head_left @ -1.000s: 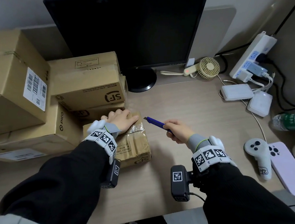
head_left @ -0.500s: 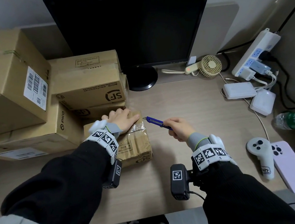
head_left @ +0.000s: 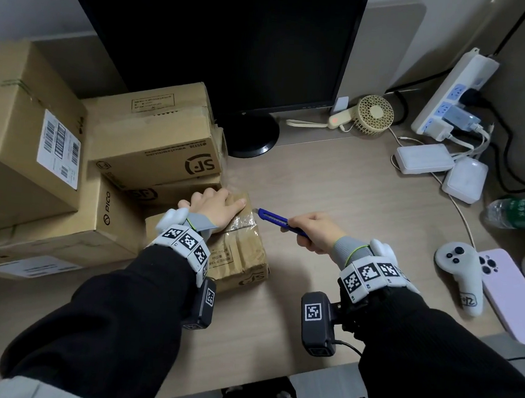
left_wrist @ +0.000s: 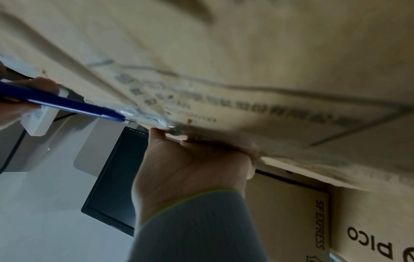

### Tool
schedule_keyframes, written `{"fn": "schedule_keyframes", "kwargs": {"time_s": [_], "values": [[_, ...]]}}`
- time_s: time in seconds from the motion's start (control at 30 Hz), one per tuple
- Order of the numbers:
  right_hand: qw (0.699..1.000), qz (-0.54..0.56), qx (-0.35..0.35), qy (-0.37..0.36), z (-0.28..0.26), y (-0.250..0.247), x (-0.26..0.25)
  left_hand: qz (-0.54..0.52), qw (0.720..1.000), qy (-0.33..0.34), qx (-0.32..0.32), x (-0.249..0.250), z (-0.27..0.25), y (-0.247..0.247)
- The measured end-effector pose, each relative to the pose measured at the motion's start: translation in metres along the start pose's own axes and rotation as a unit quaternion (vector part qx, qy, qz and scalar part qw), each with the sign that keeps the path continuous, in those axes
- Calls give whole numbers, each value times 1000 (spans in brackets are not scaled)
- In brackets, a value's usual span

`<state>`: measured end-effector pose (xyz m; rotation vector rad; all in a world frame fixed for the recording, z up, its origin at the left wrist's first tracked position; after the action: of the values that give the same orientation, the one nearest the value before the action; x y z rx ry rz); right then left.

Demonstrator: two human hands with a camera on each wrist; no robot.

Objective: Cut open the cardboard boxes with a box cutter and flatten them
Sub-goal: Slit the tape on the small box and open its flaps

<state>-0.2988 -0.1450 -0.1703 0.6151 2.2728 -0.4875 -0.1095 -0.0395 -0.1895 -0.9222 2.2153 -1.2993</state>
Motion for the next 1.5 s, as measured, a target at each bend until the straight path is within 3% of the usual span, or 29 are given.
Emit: {"fn": "schedule_keyframes", "kwargs": {"time_s": [0.33,0.67,0.93,1.23,1.5], "values": [[996,-63,-51,-21,-15,-6,14,-15,1000,-27,-4,4,-2,0],[998,22,2,-64,-8,-18,6,-41,999,-12,-12,8,-11,-6],[991,-109,-51,-64,1,4,-3,-24,999,17,-22,15,-16,-5],[980,-194,-30,-6,14,5,-4,-89,995,-29,-42,21,-8,-4],[983,-168,-51,46,21,11,-8,-78,996,-28,-46,23,-4,-4]]}}
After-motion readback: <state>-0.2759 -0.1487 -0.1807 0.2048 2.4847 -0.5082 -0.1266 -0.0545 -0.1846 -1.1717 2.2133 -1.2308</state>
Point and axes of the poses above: each hand's wrist, its own z-axis towards the middle knuckle, its own y-axis out of the palm, x = y × z, the point moved 1 cm from there along z, towards the middle knuckle, and after that the axes turned 9 degrees about z, right-handed, at the moved point
